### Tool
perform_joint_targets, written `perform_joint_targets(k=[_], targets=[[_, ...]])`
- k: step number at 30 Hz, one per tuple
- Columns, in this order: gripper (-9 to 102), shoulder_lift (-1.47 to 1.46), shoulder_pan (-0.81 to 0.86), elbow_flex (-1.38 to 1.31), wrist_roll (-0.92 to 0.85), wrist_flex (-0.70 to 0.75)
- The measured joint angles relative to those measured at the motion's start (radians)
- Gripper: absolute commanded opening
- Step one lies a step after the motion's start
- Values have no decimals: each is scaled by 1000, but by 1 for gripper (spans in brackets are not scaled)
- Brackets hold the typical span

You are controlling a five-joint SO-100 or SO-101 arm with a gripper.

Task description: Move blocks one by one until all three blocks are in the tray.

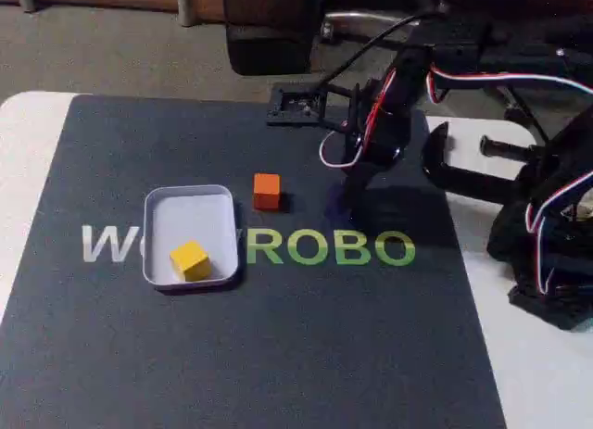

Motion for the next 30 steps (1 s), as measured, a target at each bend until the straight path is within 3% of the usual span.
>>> perform_joint_targets(k=[20, 30], targets=[[21, -78, 29, 11, -71, -72], [9, -104, 23, 11, -77, -98]])
